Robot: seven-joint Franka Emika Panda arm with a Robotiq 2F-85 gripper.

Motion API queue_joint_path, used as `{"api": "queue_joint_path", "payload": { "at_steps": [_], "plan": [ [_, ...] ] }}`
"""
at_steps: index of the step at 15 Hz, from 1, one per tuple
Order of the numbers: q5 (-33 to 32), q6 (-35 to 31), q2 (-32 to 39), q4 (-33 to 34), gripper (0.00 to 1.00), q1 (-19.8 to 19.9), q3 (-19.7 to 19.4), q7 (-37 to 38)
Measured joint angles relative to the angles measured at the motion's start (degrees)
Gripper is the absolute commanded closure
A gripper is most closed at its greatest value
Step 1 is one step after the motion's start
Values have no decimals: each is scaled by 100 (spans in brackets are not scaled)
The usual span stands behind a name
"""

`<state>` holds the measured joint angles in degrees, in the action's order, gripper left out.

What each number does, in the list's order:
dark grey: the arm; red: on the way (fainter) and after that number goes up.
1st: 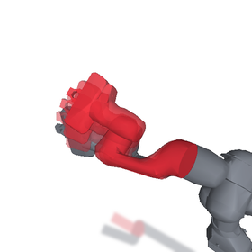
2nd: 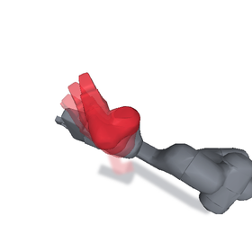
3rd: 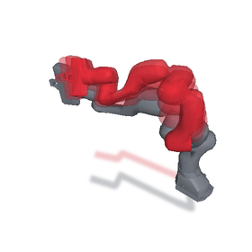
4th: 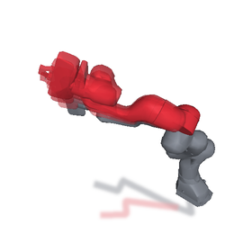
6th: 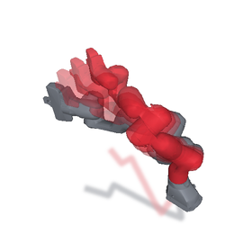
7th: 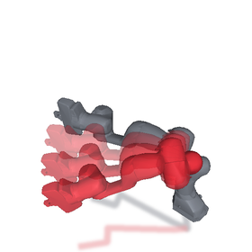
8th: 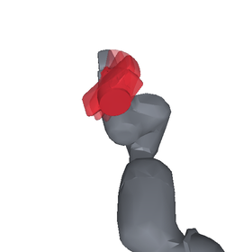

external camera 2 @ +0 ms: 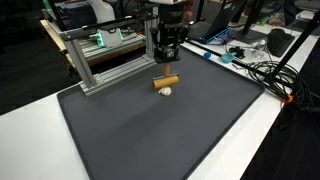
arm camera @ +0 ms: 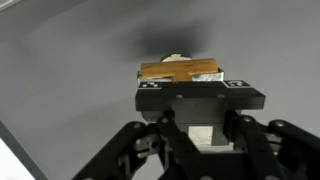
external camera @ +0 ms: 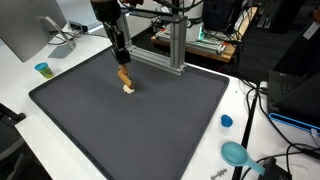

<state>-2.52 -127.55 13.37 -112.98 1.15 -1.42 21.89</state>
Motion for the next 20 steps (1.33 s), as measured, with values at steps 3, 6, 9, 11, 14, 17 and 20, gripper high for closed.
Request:
{"api": "queue_joint_path", "payload": {
  "at_steps": [3,6,9,11,14,17,20],
  "plan": [
    [-30,14,117,100,78,-43,-35,52],
    [-29,24,278,153,78,-59,-47,52],
    [-29,63,436,285,78,-96,-49,52],
    [-29,160,524,416,78,-103,-59,52],
    [-28,441,676,654,78,-111,-68,52],
    [-6,689,847,896,78,-118,-69,30],
    [42,698,979,1067,78,-93,-81,-60]
  ]
}}
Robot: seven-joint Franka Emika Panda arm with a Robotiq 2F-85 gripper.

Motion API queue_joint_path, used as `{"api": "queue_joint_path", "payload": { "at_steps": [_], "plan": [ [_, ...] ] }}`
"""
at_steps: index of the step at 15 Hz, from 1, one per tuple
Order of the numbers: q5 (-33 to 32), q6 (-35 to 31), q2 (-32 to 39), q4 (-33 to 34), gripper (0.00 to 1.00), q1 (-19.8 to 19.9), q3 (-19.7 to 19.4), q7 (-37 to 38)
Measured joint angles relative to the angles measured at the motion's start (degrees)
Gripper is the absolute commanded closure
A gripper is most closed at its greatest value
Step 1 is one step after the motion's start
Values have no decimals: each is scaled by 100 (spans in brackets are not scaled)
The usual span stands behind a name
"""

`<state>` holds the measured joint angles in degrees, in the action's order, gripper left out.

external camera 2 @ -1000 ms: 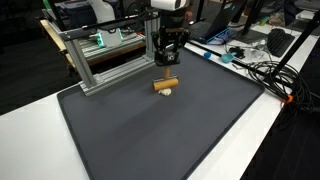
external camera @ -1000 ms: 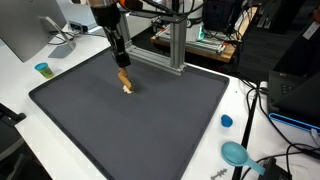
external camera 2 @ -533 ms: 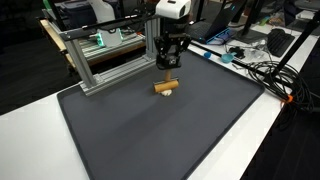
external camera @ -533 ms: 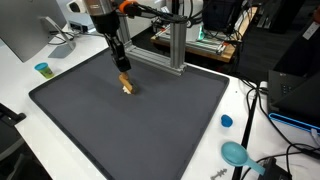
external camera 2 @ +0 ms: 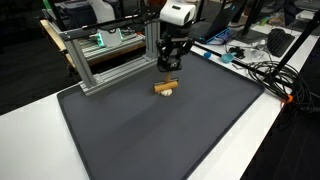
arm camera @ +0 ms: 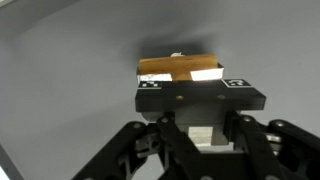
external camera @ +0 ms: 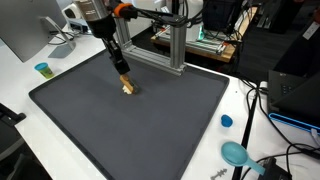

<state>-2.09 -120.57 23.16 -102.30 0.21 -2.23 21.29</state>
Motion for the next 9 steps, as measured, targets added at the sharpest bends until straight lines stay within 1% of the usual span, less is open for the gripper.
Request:
{"api": "queue_joint_path", "payload": {
  "at_steps": [9],
  "plan": [
    [349,28,453,606,78,201,-87,-143]
  ]
}}
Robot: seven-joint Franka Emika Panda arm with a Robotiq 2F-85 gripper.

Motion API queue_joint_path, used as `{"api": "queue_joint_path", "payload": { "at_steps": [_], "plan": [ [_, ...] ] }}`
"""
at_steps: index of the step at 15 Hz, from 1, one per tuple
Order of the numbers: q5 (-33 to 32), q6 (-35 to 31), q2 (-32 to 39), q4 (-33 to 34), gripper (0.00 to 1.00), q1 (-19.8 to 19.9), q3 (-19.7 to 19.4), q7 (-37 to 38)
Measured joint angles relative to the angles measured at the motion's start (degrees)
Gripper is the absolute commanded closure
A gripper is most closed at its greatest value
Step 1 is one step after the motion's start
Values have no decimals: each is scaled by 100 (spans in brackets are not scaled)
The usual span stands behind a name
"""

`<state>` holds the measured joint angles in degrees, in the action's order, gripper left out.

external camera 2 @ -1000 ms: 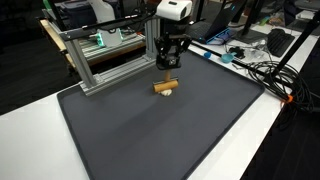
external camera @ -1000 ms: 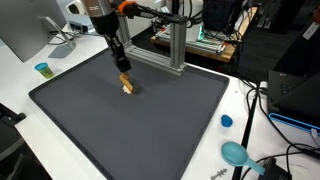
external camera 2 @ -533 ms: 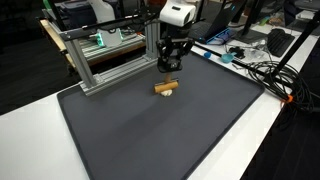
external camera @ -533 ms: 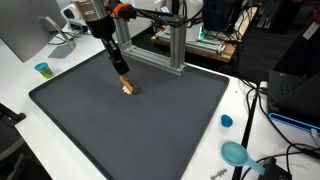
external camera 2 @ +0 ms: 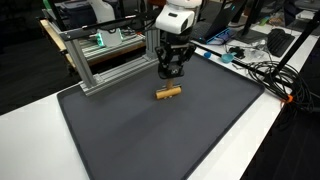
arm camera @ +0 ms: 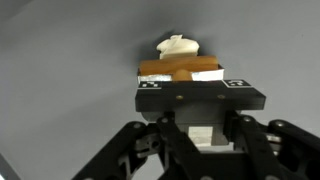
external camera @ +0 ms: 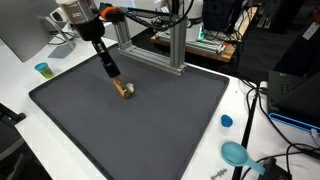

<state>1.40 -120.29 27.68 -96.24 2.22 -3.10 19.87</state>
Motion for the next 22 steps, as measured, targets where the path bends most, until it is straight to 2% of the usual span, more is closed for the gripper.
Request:
{"api": "queue_joint_path", "payload": {
  "at_steps": [3,6,7,8,9,11,22],
  "plan": [
    [53,-8,126,134,78,54,-42,-9],
    [5,-237,-266,-211,78,86,-227,-73],
    [-62,-281,-472,-382,53,87,-278,-174],
    [-97,-284,-663,-535,53,88,-293,-334],
    [-97,-284,-813,-660,78,85,-291,-455],
    [-98,-283,-943,-783,78,72,-286,-509],
    [-114,-382,-600,-680,78,-125,-200,-414]
  ]
}}
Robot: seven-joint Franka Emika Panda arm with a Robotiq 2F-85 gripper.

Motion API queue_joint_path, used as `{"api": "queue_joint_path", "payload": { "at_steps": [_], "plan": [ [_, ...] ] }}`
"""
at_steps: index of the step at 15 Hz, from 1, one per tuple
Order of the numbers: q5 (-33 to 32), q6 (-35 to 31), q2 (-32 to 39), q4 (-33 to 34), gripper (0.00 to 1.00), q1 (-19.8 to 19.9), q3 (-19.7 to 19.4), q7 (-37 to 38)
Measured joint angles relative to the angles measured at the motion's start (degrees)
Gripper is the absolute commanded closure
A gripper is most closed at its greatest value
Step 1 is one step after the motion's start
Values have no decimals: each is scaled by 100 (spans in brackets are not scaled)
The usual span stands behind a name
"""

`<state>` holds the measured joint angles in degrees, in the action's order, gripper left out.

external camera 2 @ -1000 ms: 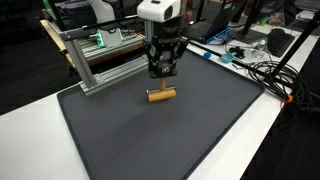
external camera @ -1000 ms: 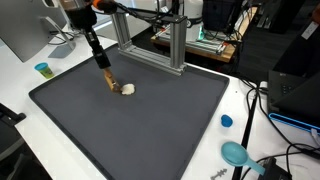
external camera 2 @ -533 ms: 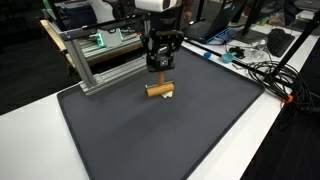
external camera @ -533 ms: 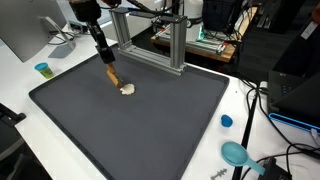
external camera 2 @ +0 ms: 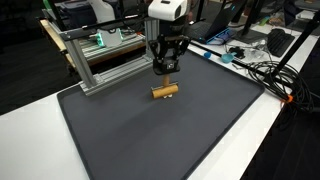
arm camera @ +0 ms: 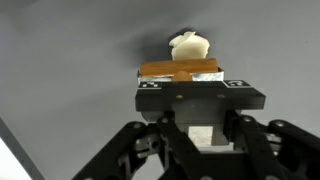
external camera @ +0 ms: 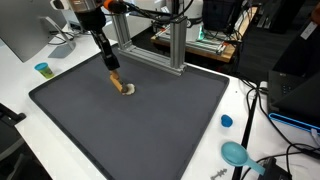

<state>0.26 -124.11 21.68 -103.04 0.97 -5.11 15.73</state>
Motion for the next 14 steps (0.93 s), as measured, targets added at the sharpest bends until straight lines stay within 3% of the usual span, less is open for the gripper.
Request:
{"api": "queue_joint_path", "payload": {
  "at_steps": [7,14],
  "plan": [
    [-8,341,217,157,78,-66,51,-104],
    [-8,1369,627,879,78,-63,61,-519]
  ]
}}
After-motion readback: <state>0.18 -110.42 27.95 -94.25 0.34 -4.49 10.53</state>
